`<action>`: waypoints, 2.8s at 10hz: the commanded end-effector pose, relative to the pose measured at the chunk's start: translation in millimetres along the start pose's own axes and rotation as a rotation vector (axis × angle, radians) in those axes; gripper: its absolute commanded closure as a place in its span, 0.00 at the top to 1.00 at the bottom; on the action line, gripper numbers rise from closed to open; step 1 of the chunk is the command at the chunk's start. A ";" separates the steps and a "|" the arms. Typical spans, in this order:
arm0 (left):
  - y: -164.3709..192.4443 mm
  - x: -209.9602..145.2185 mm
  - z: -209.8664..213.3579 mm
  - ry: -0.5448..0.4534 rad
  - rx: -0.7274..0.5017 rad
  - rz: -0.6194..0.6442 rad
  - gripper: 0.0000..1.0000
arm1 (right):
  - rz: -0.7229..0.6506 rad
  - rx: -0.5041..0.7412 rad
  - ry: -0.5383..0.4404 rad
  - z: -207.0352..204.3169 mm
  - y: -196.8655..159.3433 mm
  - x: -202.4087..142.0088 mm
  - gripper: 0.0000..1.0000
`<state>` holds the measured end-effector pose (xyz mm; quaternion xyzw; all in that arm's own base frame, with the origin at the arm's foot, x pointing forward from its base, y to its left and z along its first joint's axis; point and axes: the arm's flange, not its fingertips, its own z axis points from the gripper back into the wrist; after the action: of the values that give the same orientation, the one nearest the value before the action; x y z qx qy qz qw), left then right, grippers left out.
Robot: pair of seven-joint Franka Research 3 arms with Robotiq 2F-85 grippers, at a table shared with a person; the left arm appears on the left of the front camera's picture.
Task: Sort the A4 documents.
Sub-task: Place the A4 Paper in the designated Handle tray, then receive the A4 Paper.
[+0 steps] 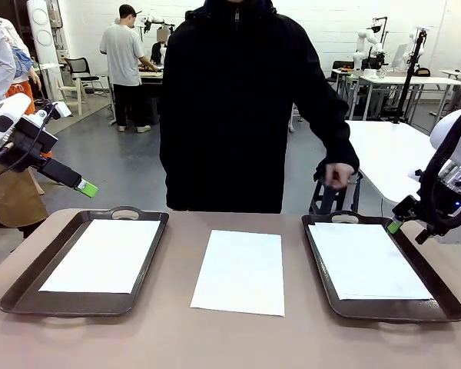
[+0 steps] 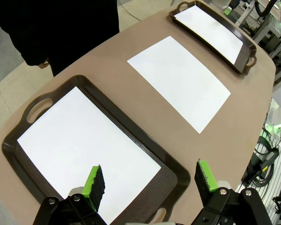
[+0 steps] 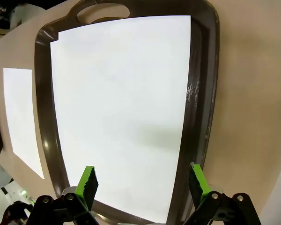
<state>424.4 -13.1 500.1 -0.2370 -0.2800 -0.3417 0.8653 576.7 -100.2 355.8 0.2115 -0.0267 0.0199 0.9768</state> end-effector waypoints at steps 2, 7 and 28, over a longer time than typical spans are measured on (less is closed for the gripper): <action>0.3 -0.3 0.6 -0.004 -0.002 0.000 1.00 | 0.005 0.001 0.001 -0.2 -0.1 1.4 1.00; 0.3 -0.3 0.6 -0.004 -0.002 0.000 1.00 | 0.005 0.001 0.001 -0.2 -0.1 1.4 1.00; 0.3 -0.3 0.6 -0.004 -0.002 0.000 1.00 | 1.088 0.178 -0.453 131.1 126.4 -128.6 1.00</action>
<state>424.4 -13.2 500.2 -0.2369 -0.2801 -0.3418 0.8652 420.6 -48.6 521.9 0.2365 -0.3348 0.4747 0.7789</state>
